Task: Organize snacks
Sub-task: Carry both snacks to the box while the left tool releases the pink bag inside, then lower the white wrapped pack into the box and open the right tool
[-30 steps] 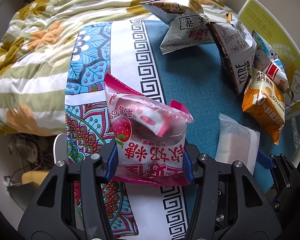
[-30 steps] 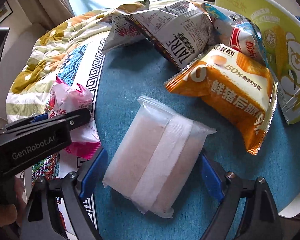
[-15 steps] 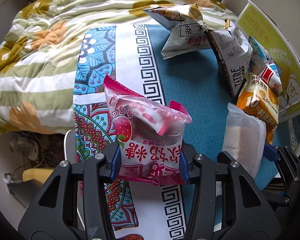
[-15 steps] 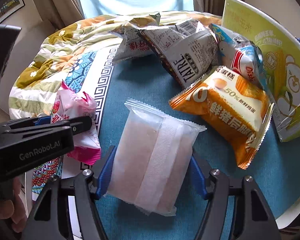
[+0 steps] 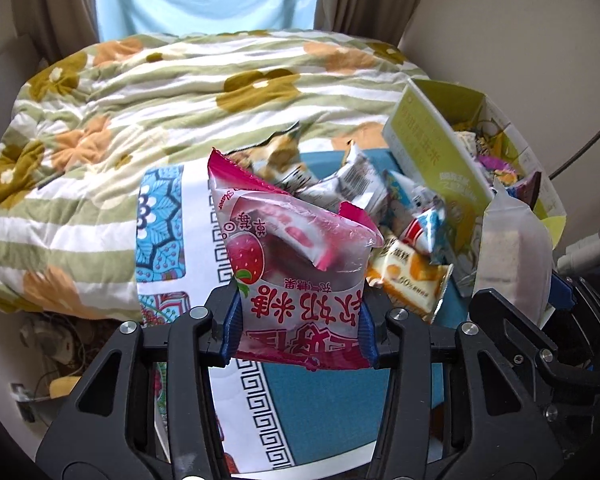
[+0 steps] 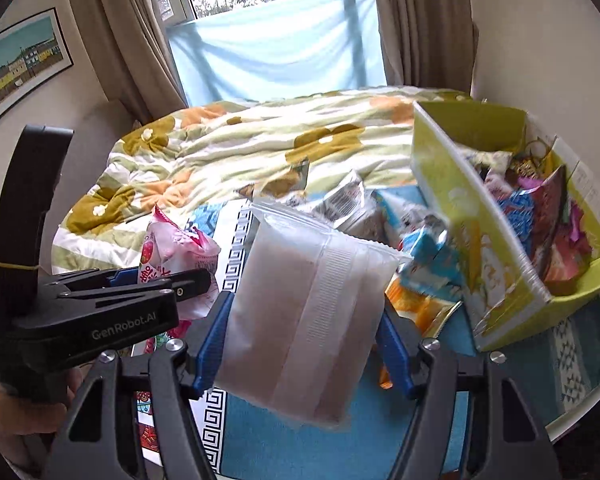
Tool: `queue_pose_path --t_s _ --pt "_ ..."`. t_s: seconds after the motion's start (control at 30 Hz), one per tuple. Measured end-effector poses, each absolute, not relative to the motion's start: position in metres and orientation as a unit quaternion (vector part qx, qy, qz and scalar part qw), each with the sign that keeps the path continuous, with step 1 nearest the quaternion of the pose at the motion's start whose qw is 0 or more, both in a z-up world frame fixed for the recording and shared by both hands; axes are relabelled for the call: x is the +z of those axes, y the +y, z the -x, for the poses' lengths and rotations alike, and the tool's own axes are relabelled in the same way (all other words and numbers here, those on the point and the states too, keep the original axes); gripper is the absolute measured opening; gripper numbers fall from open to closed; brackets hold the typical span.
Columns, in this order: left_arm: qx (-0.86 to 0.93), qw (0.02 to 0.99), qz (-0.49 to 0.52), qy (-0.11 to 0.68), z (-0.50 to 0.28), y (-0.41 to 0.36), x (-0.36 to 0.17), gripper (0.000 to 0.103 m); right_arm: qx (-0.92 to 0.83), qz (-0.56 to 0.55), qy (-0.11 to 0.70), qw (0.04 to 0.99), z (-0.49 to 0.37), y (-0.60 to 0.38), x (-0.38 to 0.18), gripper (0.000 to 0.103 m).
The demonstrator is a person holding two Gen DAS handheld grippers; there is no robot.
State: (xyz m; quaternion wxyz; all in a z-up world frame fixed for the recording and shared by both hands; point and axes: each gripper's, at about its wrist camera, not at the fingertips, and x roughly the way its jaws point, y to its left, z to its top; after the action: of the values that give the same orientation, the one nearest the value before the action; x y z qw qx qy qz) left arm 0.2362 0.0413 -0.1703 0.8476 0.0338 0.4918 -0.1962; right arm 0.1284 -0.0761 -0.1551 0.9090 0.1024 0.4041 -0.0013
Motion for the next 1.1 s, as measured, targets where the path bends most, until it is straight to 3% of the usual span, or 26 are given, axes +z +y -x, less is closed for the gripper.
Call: queue_pose_path --t_s 0.4,0.83,0.87,0.93,0.97,1.0,1.1 --pt "-0.244 0.867 -0.018 0.435 -0.256 -0.115 -0.096 0.042 0.007 -0.075 0.361 0.929 -0.124 -0.226 -0.077 0.063" --pt "-0.213 0.844 -0.001 0.493 -0.298 -0.283 -0.137 0.043 0.032 -0.093 0.377 0.921 -0.164 -0.384 -0.087 0.063" --pt "-0.209 0.842 0.005 0.497 -0.302 -0.289 -0.142 0.044 0.036 -0.095 0.379 0.92 -0.167 -0.392 -0.089 0.063" --pt "-0.2 0.84 0.003 0.505 -0.307 -0.299 -0.15 0.059 0.044 -0.1 0.384 0.917 -0.173 -0.407 -0.093 0.063" --pt "-0.19 0.841 -0.002 0.507 -0.308 -0.302 -0.153 0.083 0.048 -0.103 0.386 0.916 -0.176 -0.412 -0.095 0.063" --pt "-0.178 0.846 -0.007 0.503 -0.307 -0.303 -0.153 0.1 0.052 -0.105 0.388 0.914 -0.179 -0.418 -0.098 0.063" --pt "-0.158 0.859 0.002 0.488 -0.299 -0.293 -0.148 0.102 0.065 -0.111 0.393 0.91 -0.188 -0.432 -0.105 0.063"
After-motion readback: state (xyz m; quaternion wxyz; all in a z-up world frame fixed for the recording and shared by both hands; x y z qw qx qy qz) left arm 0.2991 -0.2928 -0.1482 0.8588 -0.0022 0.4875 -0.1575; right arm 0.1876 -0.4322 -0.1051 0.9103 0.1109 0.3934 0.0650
